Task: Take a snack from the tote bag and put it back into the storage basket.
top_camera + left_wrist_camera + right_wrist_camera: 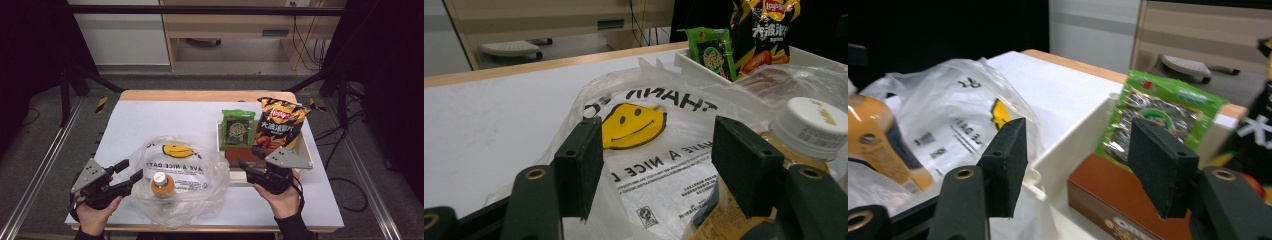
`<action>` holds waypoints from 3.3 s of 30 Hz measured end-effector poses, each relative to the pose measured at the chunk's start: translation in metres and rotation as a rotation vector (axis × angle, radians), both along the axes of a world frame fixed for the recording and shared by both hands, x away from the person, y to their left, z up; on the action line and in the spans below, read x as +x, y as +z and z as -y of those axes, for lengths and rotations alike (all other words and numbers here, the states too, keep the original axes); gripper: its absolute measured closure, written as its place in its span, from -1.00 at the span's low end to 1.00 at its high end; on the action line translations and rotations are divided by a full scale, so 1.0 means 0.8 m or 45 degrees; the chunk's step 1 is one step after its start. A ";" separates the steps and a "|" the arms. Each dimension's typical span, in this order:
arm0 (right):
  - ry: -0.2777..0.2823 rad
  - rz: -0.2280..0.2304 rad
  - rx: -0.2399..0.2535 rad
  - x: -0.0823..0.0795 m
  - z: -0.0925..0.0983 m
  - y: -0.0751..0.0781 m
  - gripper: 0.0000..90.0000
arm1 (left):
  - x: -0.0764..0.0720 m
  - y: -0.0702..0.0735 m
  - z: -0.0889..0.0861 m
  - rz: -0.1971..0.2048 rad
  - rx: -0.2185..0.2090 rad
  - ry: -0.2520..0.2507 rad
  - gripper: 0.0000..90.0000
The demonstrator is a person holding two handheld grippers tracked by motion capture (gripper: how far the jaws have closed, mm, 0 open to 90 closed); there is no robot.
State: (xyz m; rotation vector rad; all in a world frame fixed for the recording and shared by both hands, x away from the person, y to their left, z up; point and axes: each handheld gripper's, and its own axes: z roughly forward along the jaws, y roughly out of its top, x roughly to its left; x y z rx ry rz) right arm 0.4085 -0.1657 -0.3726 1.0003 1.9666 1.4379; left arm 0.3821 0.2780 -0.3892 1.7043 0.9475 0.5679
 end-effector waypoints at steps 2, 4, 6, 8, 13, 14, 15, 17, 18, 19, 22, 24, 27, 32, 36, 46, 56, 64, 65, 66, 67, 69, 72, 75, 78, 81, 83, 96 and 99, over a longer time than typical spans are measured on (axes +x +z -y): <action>0.021 0.020 0.014 -0.001 -0.007 0.005 0.01 | -0.001 0.002 0.002 0.006 -0.004 -0.009 -0.18; 0.051 0.024 0.028 -0.001 -0.014 0.008 0.05 | -0.003 0.003 0.005 0.010 -0.006 -0.016 -0.18; 0.101 0.014 0.047 -0.002 -0.026 0.012 0.09 | -0.005 0.006 0.008 0.016 0.003 -0.027 -0.18; 0.142 0.005 0.042 -0.001 -0.037 0.012 0.13 | -0.007 0.008 0.013 0.023 0.010 -0.041 -0.18; 0.247 -0.054 -0.012 0.001 -0.069 0.001 0.17 | -0.010 0.010 0.025 0.032 0.026 -0.065 -0.18; 0.259 -0.065 -0.013 0.000 -0.072 -0.001 0.18 | -0.011 0.011 0.029 0.033 0.031 -0.080 -0.18; 0.266 -0.072 -0.013 0.000 -0.074 -0.003 0.18 | -0.012 0.011 0.033 0.031 0.030 -0.085 -0.18; 0.284 -0.090 -0.021 -0.001 -0.078 -0.006 0.18 | -0.012 0.011 0.036 0.032 0.038 -0.087 -0.16; 0.289 -0.098 -0.022 -0.001 -0.080 -0.008 0.18 | -0.013 0.011 0.038 0.027 0.036 -0.090 -0.16; 0.298 -0.107 -0.026 -0.001 -0.082 -0.011 0.18 | -0.013 0.011 0.039 0.027 0.038 -0.092 -0.16; 0.312 -0.127 -0.027 -0.001 -0.086 -0.016 0.18 | -0.015 0.012 0.038 0.033 0.027 -0.088 -0.16; 0.323 -0.135 -0.035 -0.002 -0.089 -0.019 0.18 | -0.016 0.013 0.034 0.037 0.013 -0.078 -0.15; 0.333 -0.138 -0.041 -0.004 -0.091 -0.021 0.18 | -0.017 0.015 0.030 0.036 -0.021 -0.089 -0.16; 0.351 -0.149 -0.044 -0.007 -0.093 -0.025 0.18 | -0.023 0.019 0.037 0.051 -0.011 -0.107 -0.16; 0.356 -0.175 -0.062 -0.007 -0.094 -0.033 0.17 | -0.027 0.023 0.040 0.066 -0.006 -0.131 -0.18; 0.388 -0.224 -0.109 -0.010 -0.105 -0.052 0.15 | -0.026 0.012 0.060 0.021 0.068 -0.160 -0.20; 0.375 -0.262 -0.122 -0.011 -0.098 -0.065 0.13 | -0.021 -0.015 0.081 -0.044 0.137 -0.169 -0.33; 0.363 -0.291 -0.135 -0.010 -0.092 -0.074 0.07 | -0.016 -0.025 0.081 -0.103 0.103 -0.170 -0.38; 0.363 -0.289 -0.137 -0.010 -0.092 -0.075 0.06 | -0.014 -0.029 0.082 -0.117 0.109 -0.171 -0.40; 0.364 -0.288 -0.137 -0.010 -0.092 -0.075 0.05 | -0.012 -0.032 0.083 -0.126 0.113 -0.173 -0.40; 0.365 -0.286 -0.136 -0.010 -0.092 -0.075 0.04 | -0.011 -0.034 0.084 -0.132 0.113 -0.174 -0.40; 0.364 -0.283 -0.132 -0.010 -0.091 -0.075 0.03 | -0.008 -0.038 0.086 -0.151 0.113 -0.175 -0.40; 0.361 -0.285 -0.127 -0.010 -0.091 -0.074 0.02 | -0.007 -0.039 0.088 -0.146 0.106 -0.175 -0.35; 0.362 -0.283 -0.121 -0.010 -0.090 -0.073 0.02 | -0.008 -0.038 0.089 -0.149 0.115 -0.168 -0.34; 0.360 -0.272 -0.113 -0.010 -0.088 -0.070 0.02 | -0.009 -0.035 0.091 -0.145 0.134 -0.151 -0.34; 0.354 -0.258 -0.100 -0.010 -0.085 -0.064 0.02 | -0.005 -0.024 0.091 -0.104 0.120 -0.138 -0.34; 0.349 -0.245 -0.093 -0.010 -0.084 -0.060 0.02 | 0.002 -0.017 0.091 -0.094 0.101 -0.130 -0.34; 0.328 -0.209 -0.087 -0.009 -0.077 -0.054 0.02 | 0.051 -0.027 0.128 -0.140 0.082 -0.139 -0.34; 0.328 -0.205 -0.090 -0.009 -0.078 -0.054 0.01 | 0.053 -0.031 0.132 -0.152 0.105 -0.144 -0.34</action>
